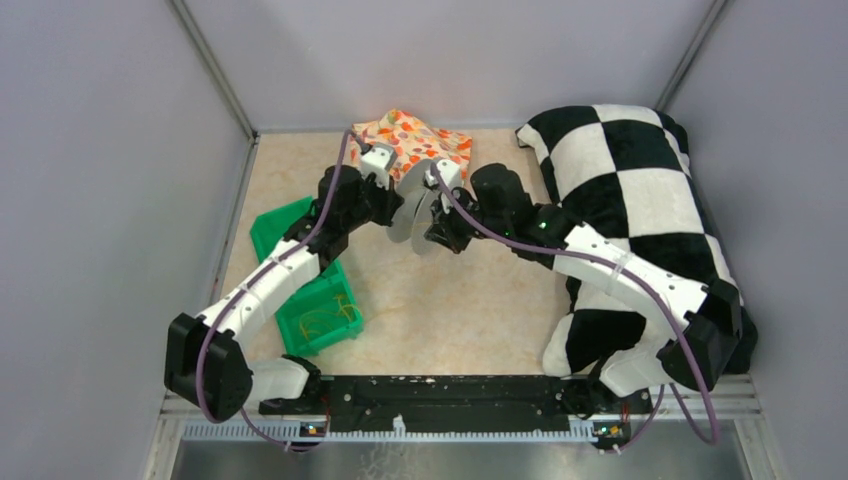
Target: Wrap the cables
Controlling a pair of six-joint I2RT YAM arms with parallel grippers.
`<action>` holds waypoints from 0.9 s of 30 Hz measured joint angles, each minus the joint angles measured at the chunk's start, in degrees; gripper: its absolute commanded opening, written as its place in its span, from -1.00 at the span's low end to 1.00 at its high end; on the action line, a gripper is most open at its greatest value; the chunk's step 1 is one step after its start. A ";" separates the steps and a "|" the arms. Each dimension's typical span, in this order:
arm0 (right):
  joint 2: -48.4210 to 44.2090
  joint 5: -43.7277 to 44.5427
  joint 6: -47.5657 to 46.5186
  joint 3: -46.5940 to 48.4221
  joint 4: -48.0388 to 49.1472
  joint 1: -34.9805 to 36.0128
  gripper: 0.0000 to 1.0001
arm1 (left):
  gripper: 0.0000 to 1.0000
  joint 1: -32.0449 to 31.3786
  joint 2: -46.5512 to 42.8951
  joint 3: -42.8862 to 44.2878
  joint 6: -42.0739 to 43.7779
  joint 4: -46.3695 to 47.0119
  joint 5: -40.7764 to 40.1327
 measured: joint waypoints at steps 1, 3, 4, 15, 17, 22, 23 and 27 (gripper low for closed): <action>0.00 0.00 -0.24 0.00 -0.15 -0.59 -1.00 | -1.00 0.00 -0.13 0.00 1.20 -0.31 0.72; 0.00 0.09 -0.57 0.00 -0.83 -2.43 -1.00 | -1.00 0.00 -0.39 0.22 4.09 -1.64 2.45; 0.00 0.26 -0.76 0.00 -1.09 -3.26 -1.00 | -1.00 0.00 -0.55 0.50 5.42 -2.49 3.10; -0.02 8.70 -1.86 0.00 -2.60 -6.27 -0.98 | -1.00 0.00 -2.23 2.56 16.20 -10.47 10.97; -0.07 10.43 -1.70 0.00 -2.60 -7.72 -0.93 | -1.00 0.00 -3.56 2.54 18.03 -11.61 12.15; -1.18 12.79 -1.62 -0.13 -2.58 -10.60 -0.86 | -1.00 0.00 -7.50 2.54 21.64 -13.07 14.43; -1.49 13.03 -1.62 -0.15 -2.56 -10.88 -0.86 | -1.00 0.07 -8.00 2.54 22.14 -13.29 14.88; -2.84 13.42 -1.44 -1.64 -1.38 -11.72 -0.79 | -1.00 0.02 -9.35 2.56 23.98 -15.32 17.68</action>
